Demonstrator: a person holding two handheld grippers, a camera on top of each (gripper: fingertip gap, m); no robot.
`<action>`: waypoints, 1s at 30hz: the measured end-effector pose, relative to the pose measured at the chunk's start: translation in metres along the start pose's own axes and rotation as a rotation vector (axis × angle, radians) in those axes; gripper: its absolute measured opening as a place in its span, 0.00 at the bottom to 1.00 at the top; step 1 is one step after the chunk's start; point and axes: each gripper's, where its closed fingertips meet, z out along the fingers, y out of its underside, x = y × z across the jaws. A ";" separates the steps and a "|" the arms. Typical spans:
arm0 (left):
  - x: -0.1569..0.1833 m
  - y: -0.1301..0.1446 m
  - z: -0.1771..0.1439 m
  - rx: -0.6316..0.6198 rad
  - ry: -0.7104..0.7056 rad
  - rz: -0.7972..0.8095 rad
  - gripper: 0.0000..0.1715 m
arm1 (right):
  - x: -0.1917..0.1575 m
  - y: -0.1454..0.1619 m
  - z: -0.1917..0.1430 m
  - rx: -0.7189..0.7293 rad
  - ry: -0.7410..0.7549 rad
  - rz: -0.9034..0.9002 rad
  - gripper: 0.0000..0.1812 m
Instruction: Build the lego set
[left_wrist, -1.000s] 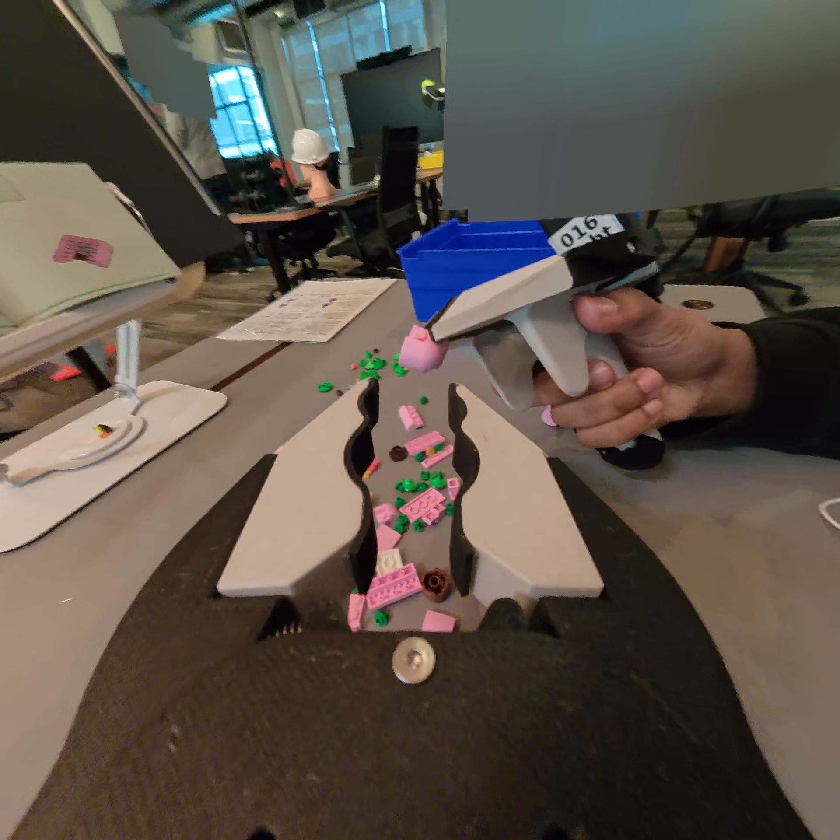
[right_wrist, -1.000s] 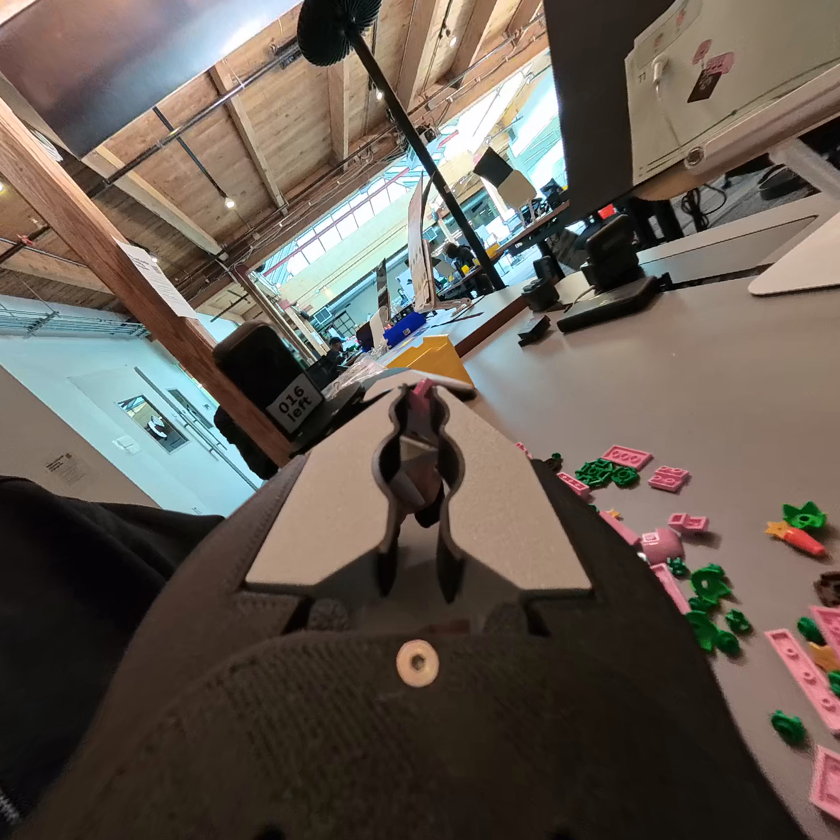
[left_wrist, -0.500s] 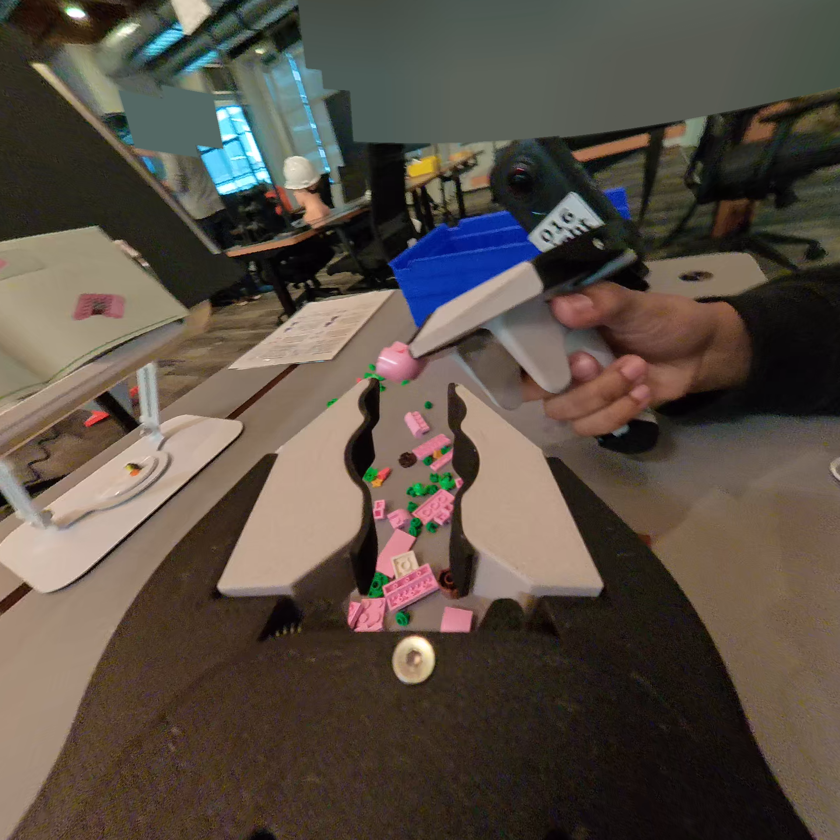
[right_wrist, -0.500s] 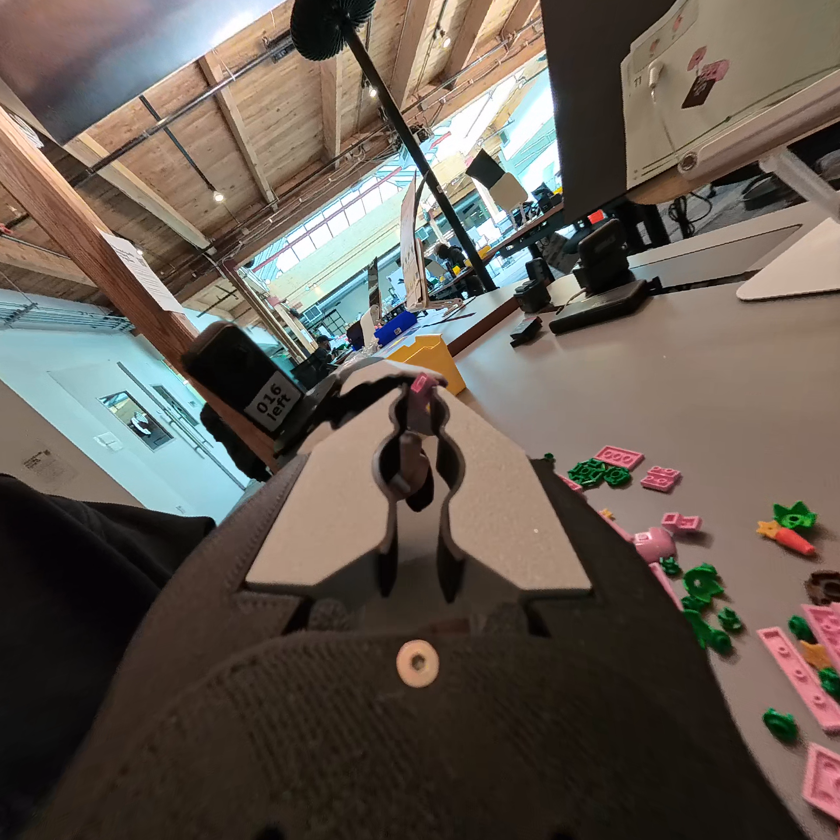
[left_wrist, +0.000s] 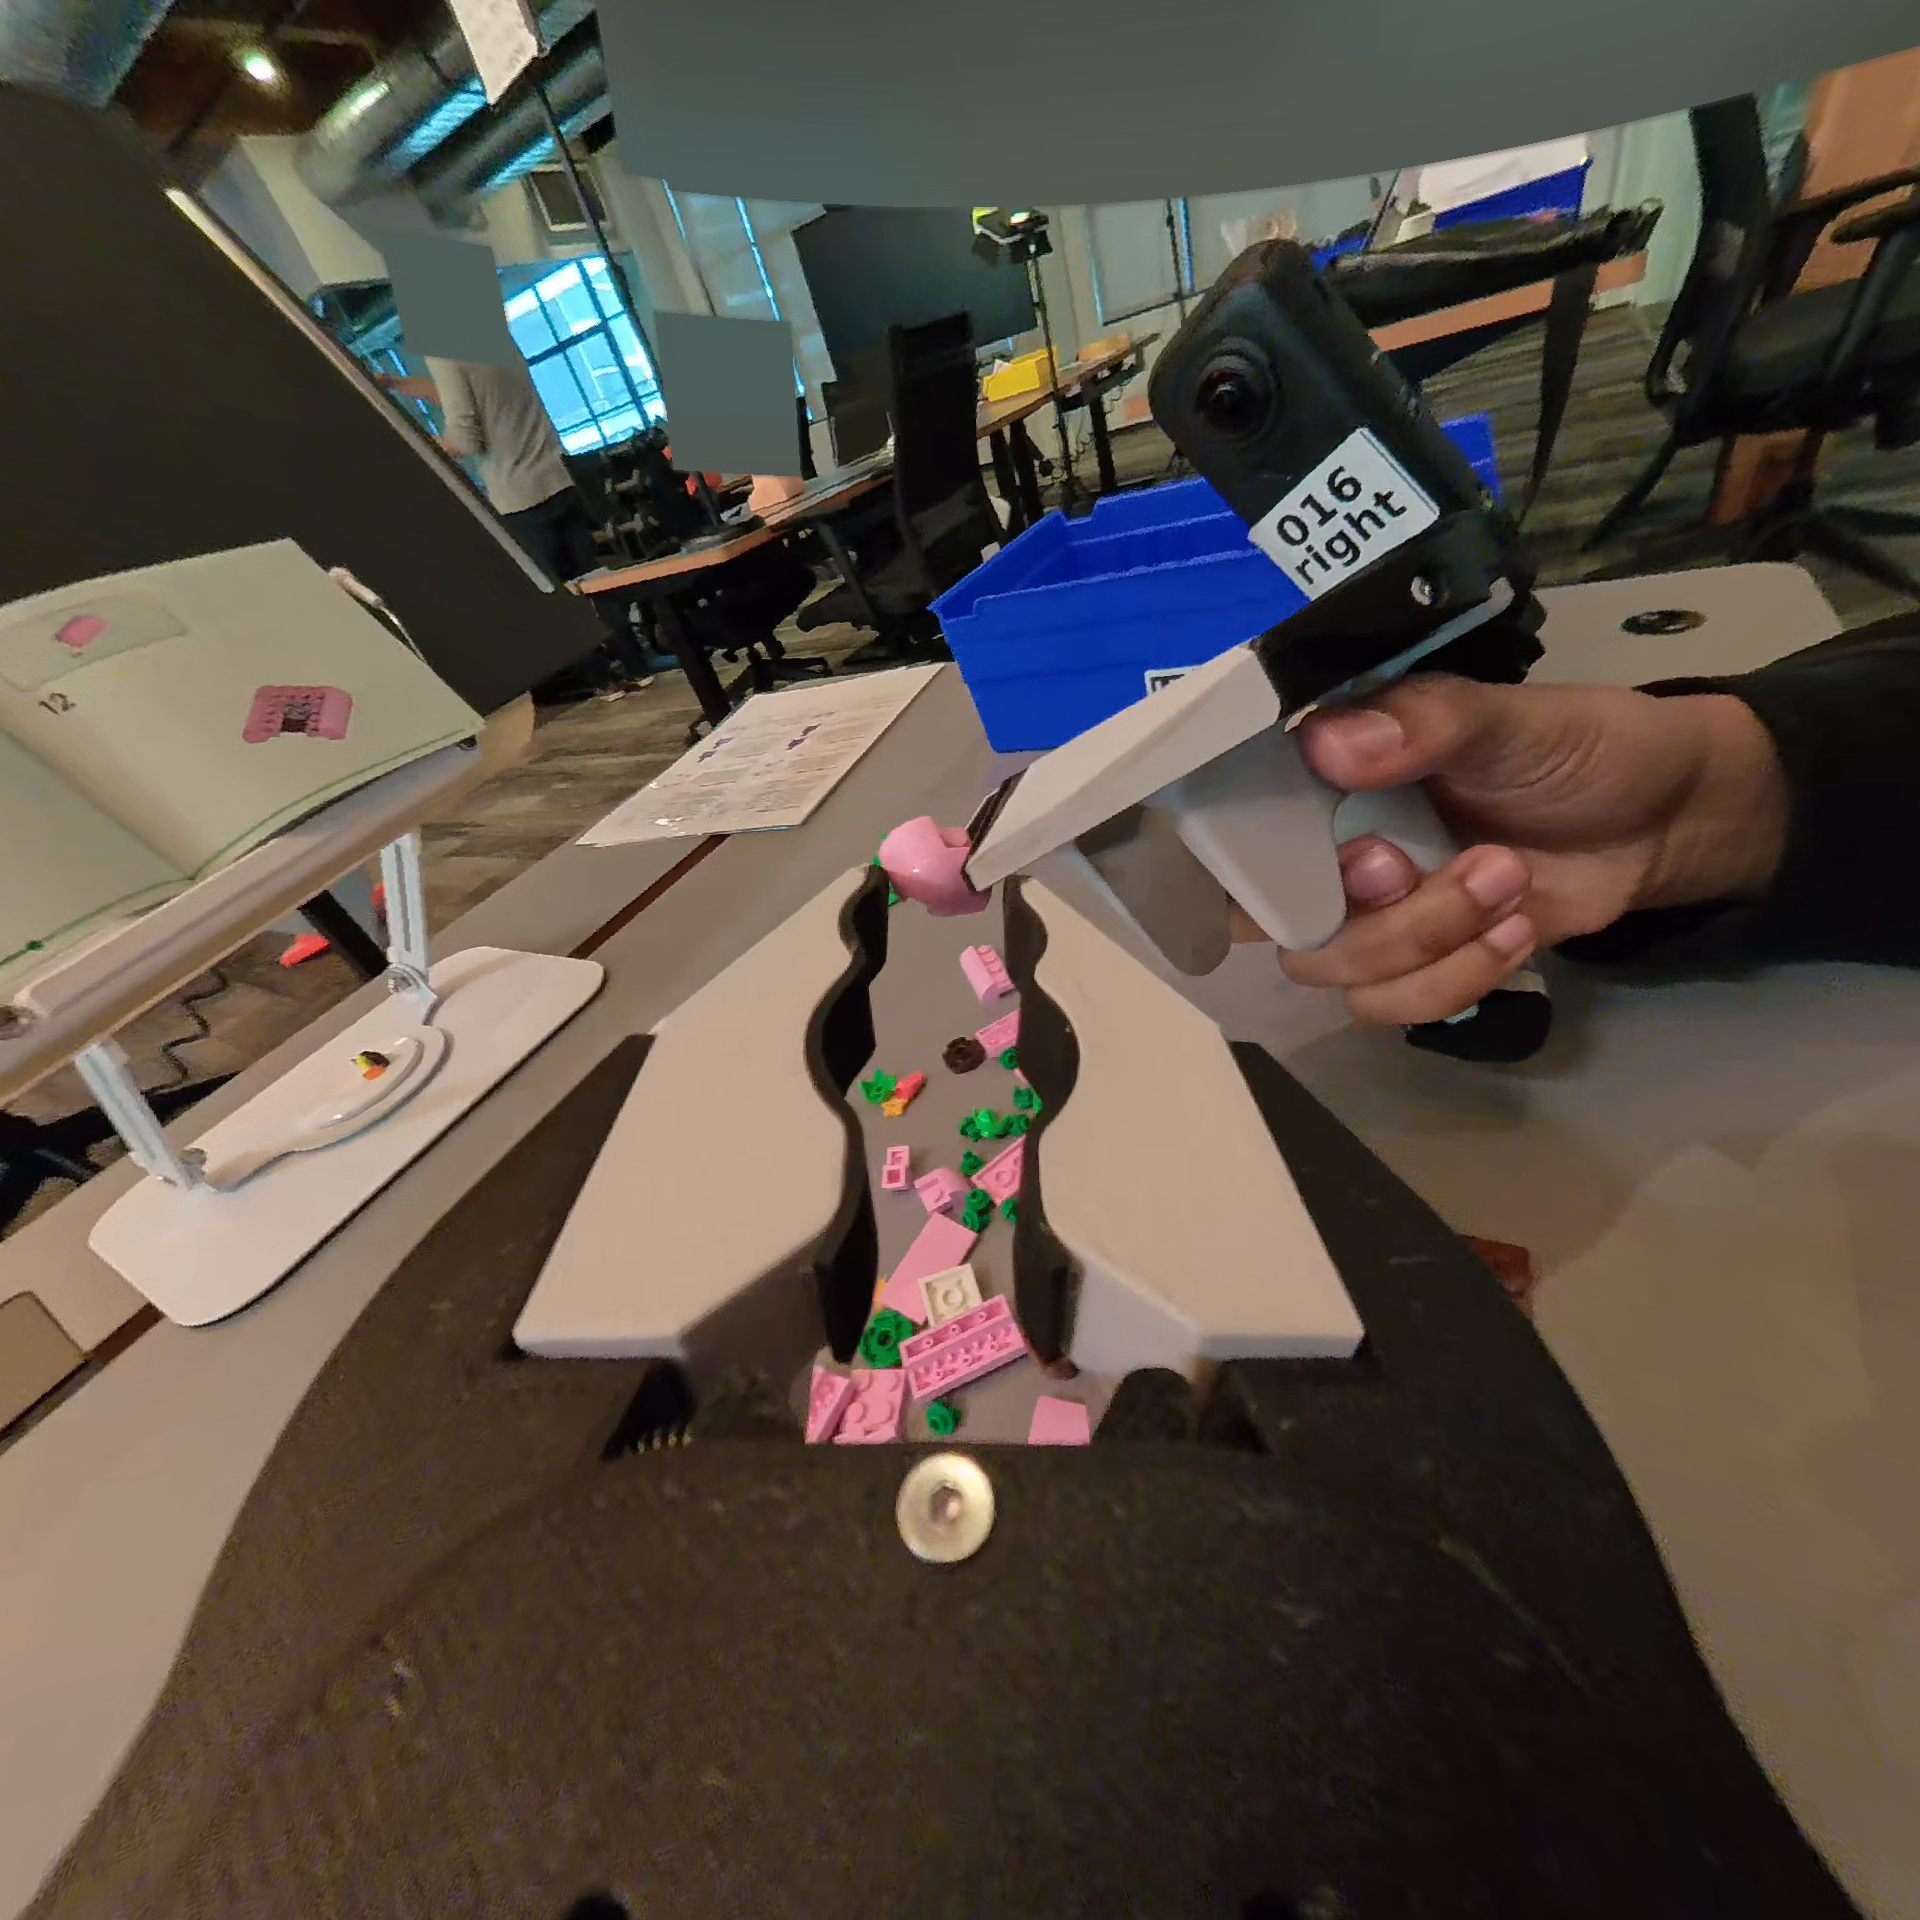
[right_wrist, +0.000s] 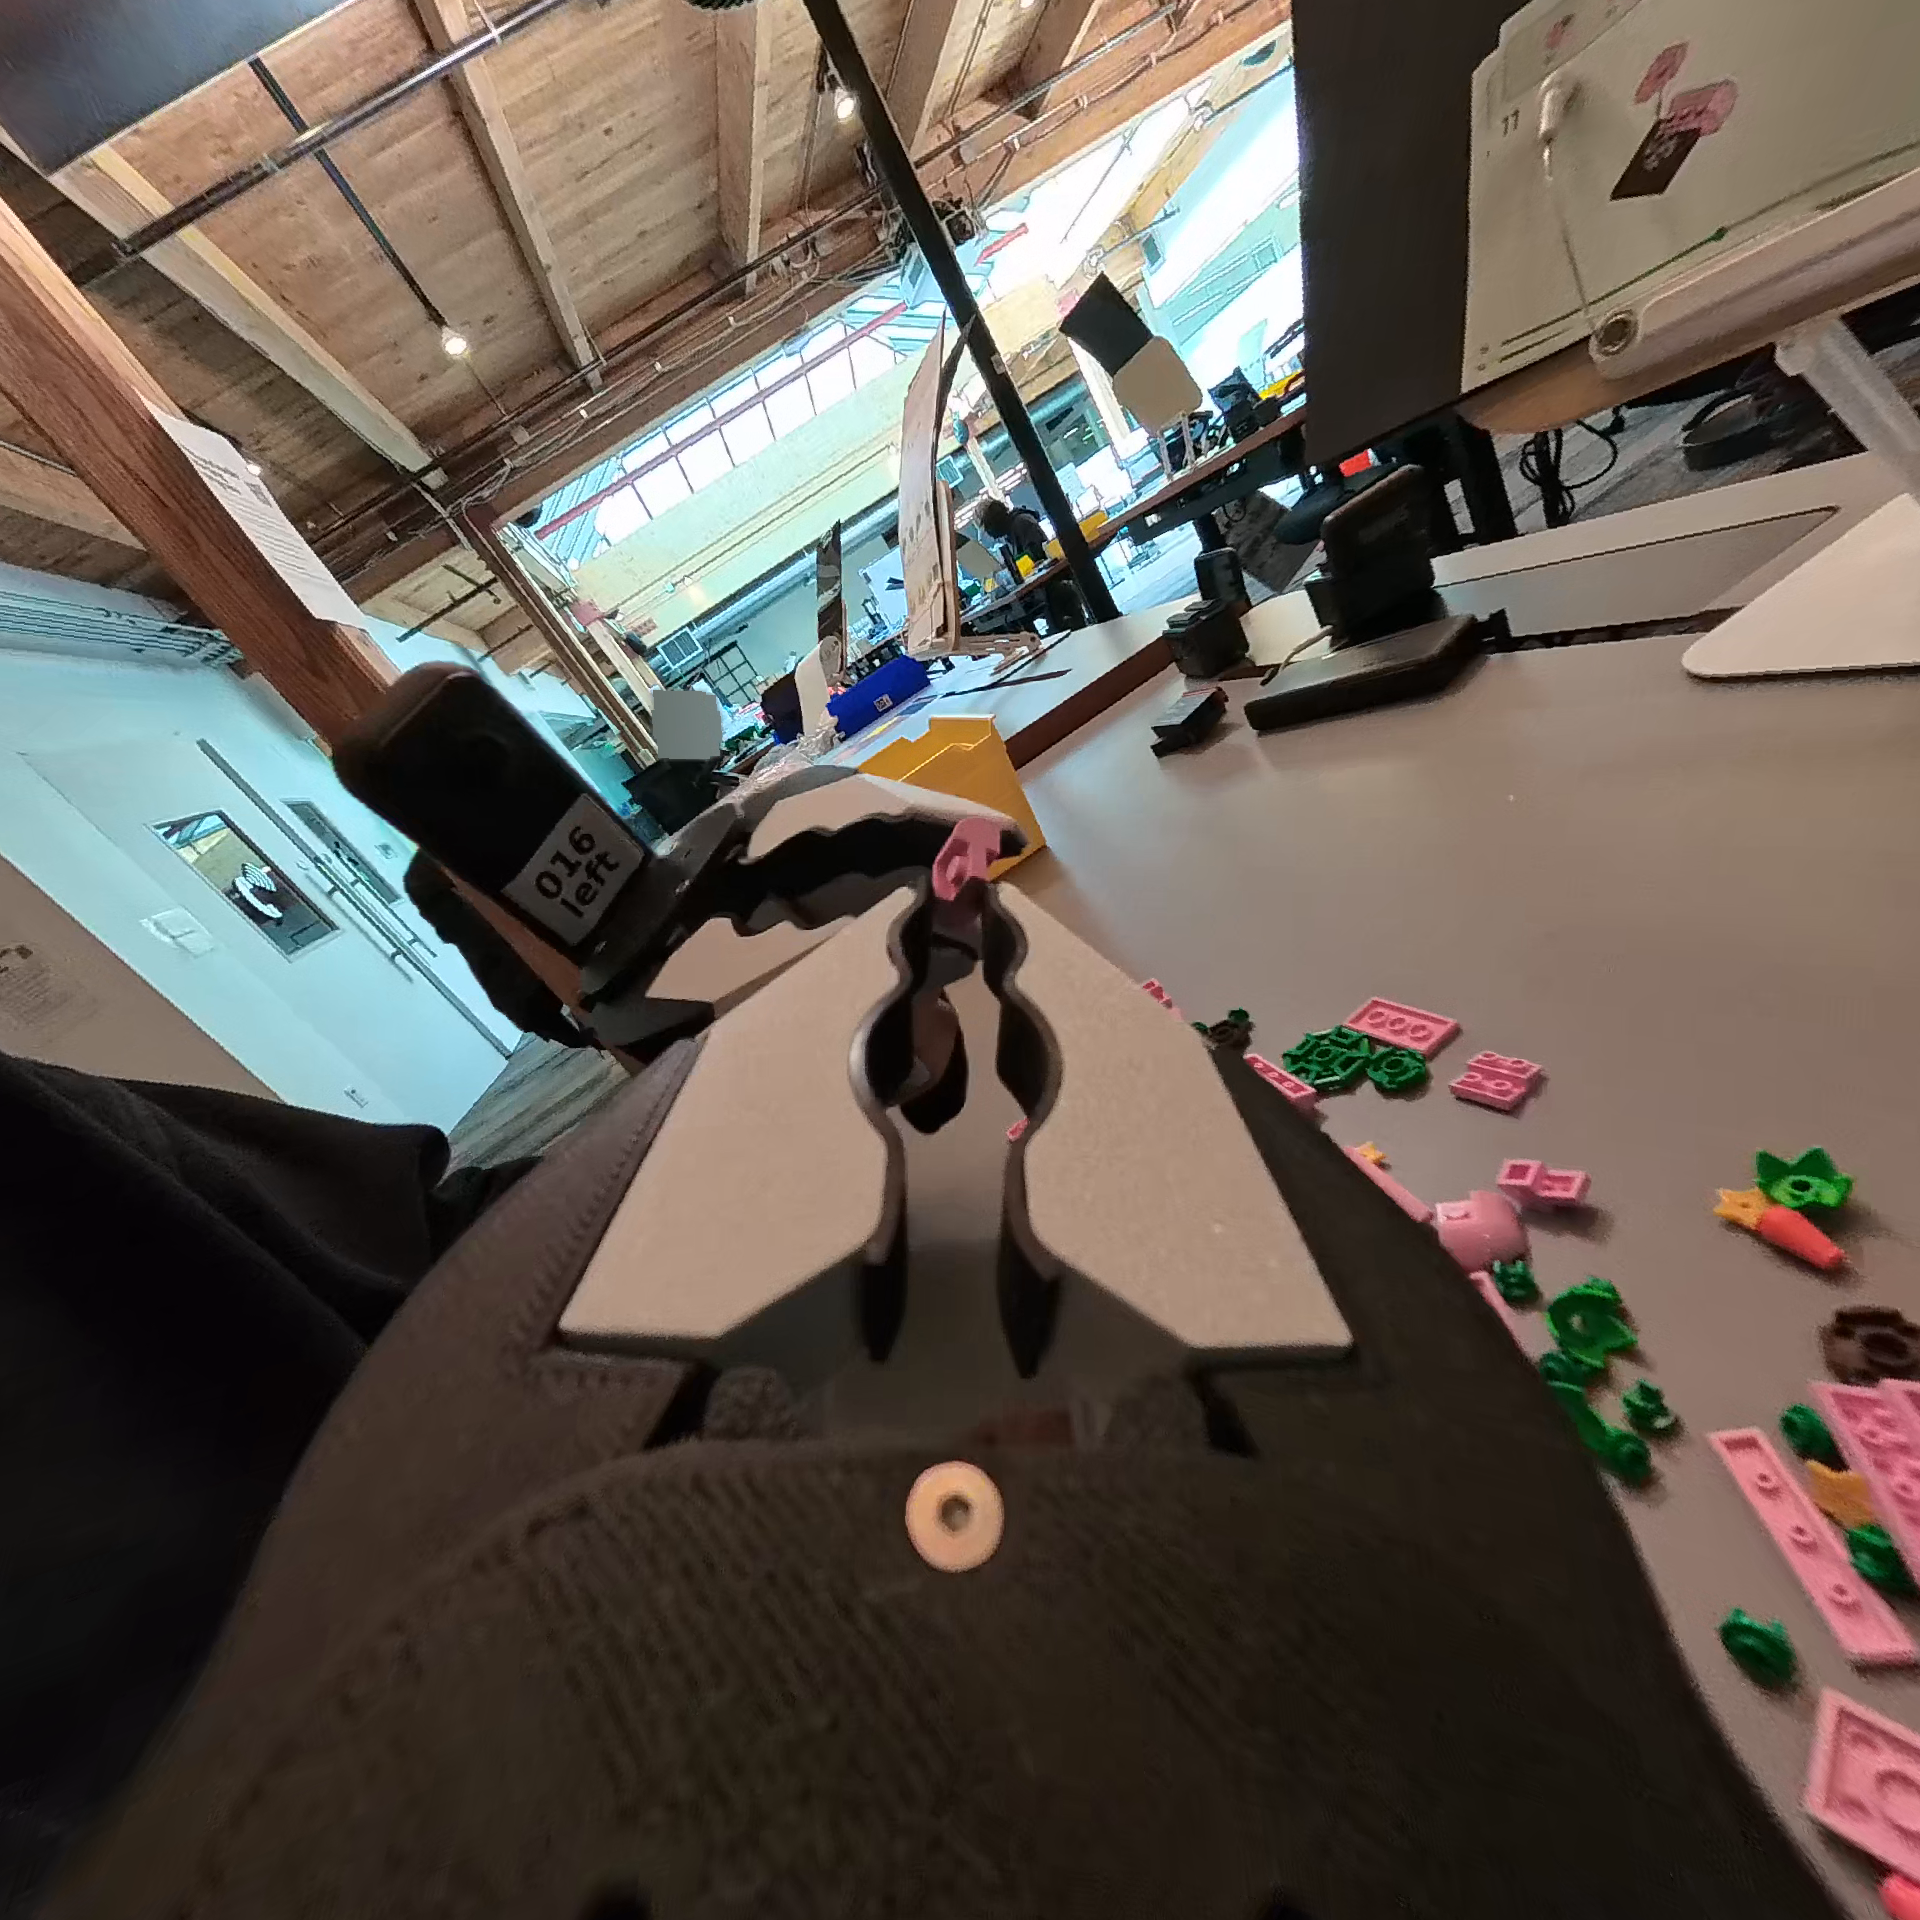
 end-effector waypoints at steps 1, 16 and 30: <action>0.000 0.000 0.000 -0.003 -0.004 0.017 0.11 | 0.000 0.000 0.000 -0.002 -0.005 0.005 0.04; 0.019 0.021 -0.002 -0.124 0.193 0.017 0.10 | 0.007 -0.023 -0.015 0.061 0.091 -0.153 0.17; 0.098 0.110 -0.027 -0.596 0.694 -0.076 0.10 | 0.022 0.091 -0.069 -0.494 0.477 -0.614 0.23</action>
